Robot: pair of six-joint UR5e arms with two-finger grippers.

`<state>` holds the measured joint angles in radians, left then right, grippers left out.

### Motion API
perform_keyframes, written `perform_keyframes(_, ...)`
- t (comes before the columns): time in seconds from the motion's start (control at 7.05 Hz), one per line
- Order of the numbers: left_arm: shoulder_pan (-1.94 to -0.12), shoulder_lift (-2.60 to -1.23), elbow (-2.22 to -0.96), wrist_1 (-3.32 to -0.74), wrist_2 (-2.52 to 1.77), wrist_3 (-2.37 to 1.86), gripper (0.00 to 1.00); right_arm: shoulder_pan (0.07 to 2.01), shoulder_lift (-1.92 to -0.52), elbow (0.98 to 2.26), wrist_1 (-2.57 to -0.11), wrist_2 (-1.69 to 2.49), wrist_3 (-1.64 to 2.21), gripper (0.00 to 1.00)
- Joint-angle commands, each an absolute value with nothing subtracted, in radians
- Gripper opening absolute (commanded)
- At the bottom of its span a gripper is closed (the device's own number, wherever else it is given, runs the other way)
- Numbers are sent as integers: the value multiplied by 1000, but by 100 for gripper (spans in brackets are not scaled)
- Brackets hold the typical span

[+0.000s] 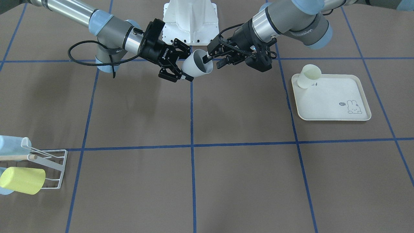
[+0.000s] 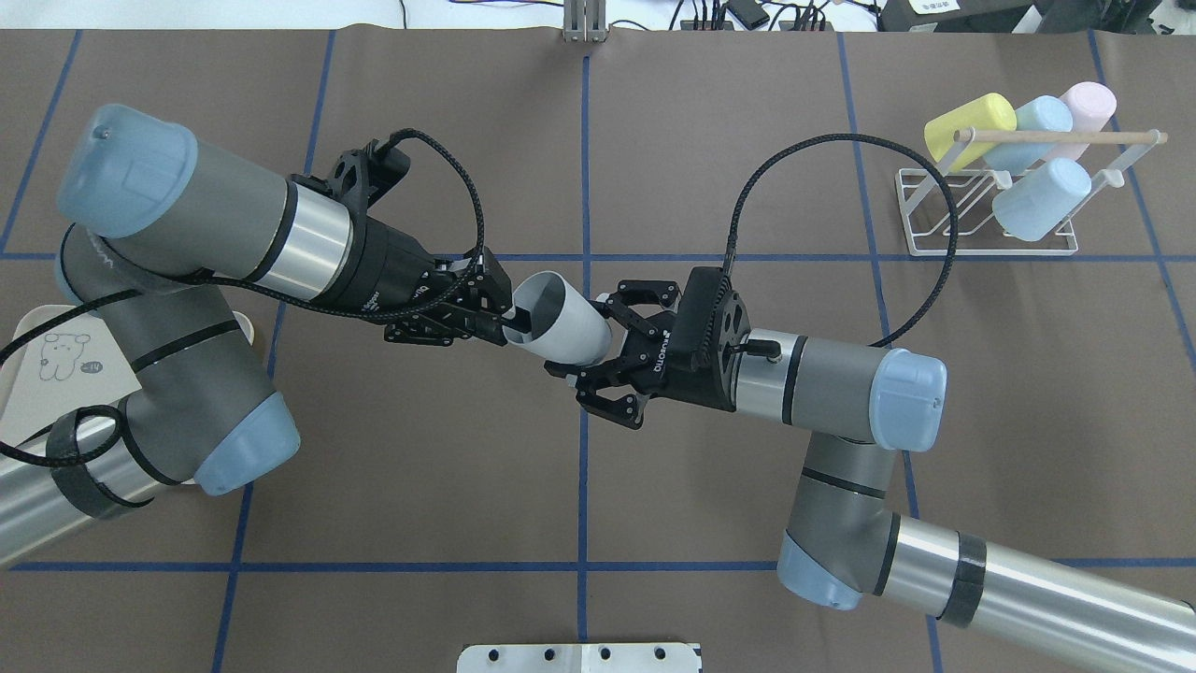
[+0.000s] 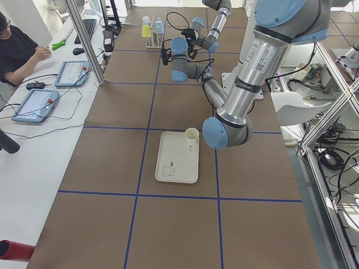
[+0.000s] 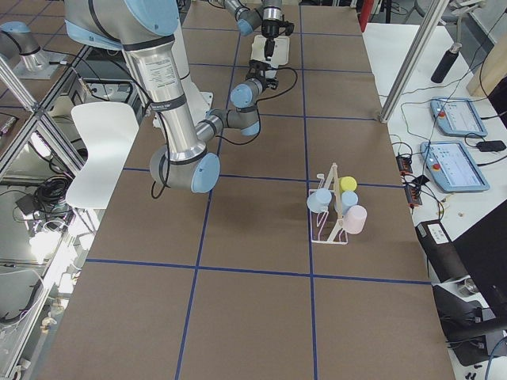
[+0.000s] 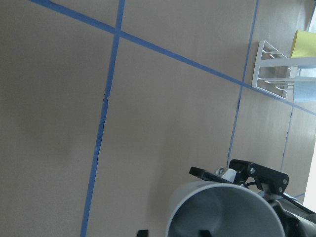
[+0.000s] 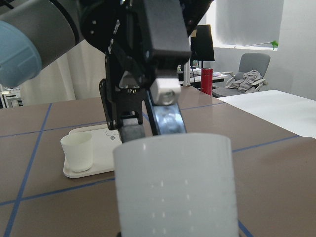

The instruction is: Transfer IKEA cup to right arm and place on rack

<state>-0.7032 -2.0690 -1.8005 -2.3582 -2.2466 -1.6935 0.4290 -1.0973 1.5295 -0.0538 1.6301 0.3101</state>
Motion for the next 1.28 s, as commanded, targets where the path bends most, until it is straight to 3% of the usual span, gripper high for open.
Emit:
perform_keyframes(0.0,-751,-2051,-1790,-2332,-2244,-1686,100,483,-1101,1545,-157,1641,301,29)
perform_keyframes(0.28,-791,-2045,-1836,-2140,-2244,-1518,100,520,-1144,1677,-436,1643,173,26)
perform_keyframes(0.71,-917,-1976,-2011,-1660,-2215,-1045,100,577,-1146,1992,-1161,1632,-99,21)
perform_keyframes(1.14,-1041,-1795,-2082,-1545,-2105,-645,100,699,-1109,2095,-1634,1626,-454,22)
